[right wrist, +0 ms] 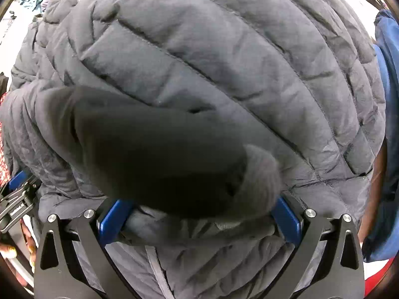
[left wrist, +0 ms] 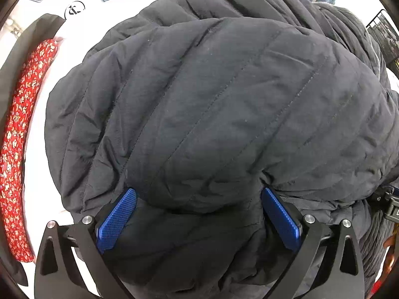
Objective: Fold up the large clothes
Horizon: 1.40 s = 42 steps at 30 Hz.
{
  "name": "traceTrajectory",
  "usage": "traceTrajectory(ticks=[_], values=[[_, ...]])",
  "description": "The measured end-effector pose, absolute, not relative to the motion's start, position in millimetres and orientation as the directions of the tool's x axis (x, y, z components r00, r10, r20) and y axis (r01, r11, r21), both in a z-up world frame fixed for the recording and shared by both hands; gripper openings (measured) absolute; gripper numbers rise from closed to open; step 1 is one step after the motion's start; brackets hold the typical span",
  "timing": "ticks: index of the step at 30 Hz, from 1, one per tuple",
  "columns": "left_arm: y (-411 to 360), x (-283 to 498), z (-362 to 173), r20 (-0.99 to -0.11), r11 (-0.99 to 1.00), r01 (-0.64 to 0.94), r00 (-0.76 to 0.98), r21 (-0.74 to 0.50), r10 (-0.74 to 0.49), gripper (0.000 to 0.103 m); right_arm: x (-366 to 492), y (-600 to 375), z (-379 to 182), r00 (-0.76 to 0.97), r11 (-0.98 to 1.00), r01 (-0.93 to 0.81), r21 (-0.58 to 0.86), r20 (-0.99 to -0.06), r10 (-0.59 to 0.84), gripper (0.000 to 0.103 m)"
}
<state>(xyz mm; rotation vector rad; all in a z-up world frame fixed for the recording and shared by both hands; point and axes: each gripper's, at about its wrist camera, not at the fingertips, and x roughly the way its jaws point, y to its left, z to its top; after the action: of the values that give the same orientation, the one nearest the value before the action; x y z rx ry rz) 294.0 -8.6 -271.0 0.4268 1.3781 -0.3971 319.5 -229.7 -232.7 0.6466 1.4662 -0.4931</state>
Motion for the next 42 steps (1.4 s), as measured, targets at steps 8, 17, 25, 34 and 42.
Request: traceTrajectory(ticks=[8,17,25,34,42], values=[[-9.6,276.9,-264.8,-0.982,0.851,0.521,0.185,0.063,-0.040,0.098,289.3,-213.9,-218.6,0.084,0.743,0.661,0.102,-0.995,0.061,0.099],[37.7,227.0,-214.9,-0.959,0.854,0.519,0.261,0.039,-0.115,0.097,237.7,-205.8,-176.9,0.185,0.767,0.625,0.144,-0.982,0.034,0.098],[89.1,167.1,-196.3,-0.966,0.818,0.572,0.240,0.061,-0.096,0.097,166.0,-167.0,-170.6,0.157,0.836,0.541,0.095,-0.988,0.011,0.098],[162.5,133.4,-200.7,-0.986,0.887,0.461,0.151,0.010,-0.067,0.097,92.5,-131.1,-182.3,0.130,0.840,0.527,0.132,-0.989,0.074,0.098],[222.8,127.1,-199.9,-0.984,0.893,0.450,0.147,-0.025,-0.101,0.097,1.0,-162.6,-187.5,0.148,0.799,0.589,0.121,-0.988,0.041,0.098]])
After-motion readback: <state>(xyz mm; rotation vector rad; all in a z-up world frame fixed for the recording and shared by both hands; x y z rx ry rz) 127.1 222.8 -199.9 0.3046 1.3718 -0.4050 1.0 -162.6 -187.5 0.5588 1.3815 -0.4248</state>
